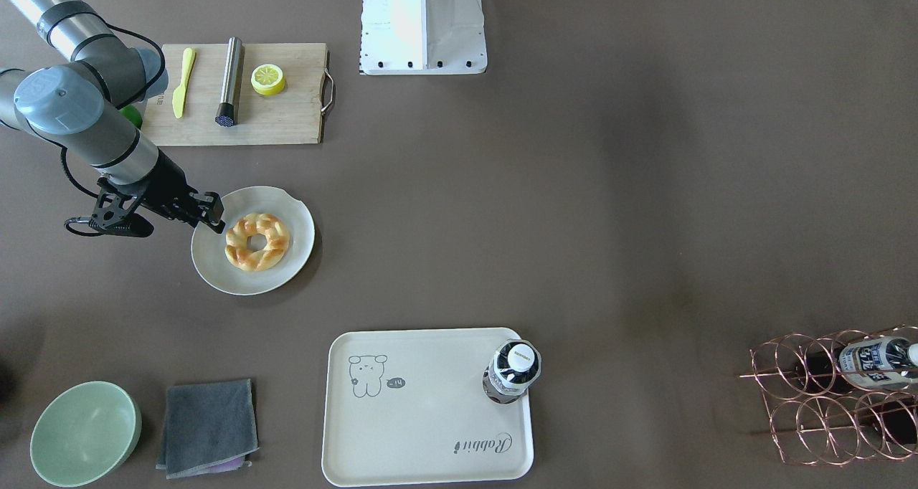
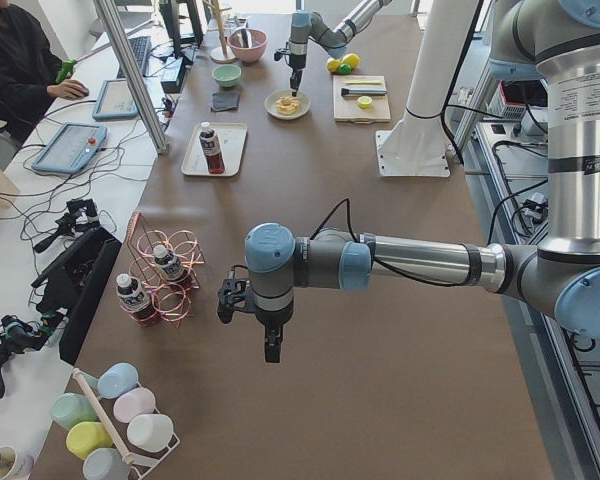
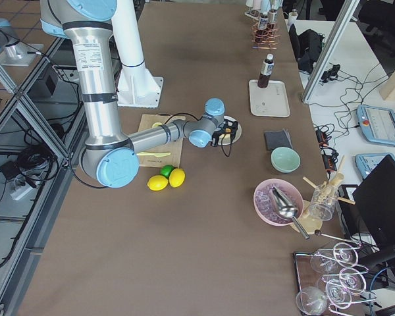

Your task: Place donut on tray

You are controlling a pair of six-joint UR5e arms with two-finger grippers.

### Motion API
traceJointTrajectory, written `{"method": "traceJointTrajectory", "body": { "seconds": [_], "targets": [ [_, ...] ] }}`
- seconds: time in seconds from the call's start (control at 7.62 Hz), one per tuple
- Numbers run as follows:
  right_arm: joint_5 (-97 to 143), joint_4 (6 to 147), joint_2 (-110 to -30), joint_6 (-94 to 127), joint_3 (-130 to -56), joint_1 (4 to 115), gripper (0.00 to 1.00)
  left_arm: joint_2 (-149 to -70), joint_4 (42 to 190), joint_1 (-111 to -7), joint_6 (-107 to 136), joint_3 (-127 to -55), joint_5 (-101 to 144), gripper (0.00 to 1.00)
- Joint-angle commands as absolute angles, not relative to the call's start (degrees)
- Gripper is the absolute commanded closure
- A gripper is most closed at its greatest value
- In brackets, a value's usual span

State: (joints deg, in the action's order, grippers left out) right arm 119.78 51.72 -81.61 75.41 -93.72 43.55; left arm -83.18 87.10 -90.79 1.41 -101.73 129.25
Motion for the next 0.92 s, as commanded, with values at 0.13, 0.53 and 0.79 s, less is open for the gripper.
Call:
{"method": "traceJointTrajectory", "body": {
  "seconds": [0.13,0.53,0.79],
  "targets": [
    [119.2,51.8,-81.5,78.6,-96.8,43.5,1.00,-83.2,87.1,-90.8,1.4,-101.8,129.2,0.02],
    [120.8,52.3,-78.4,82.4,-99.0,45.7,1.00,-83.2,87.1,-90.9,1.4,-101.8,129.2,0.02],
    [120.9,54.6,-73.9,82.4,-94.9,47.9,1.00,-83.1,87.1,-90.9,1.4,-102.0,129.2,0.02]
  ]
}}
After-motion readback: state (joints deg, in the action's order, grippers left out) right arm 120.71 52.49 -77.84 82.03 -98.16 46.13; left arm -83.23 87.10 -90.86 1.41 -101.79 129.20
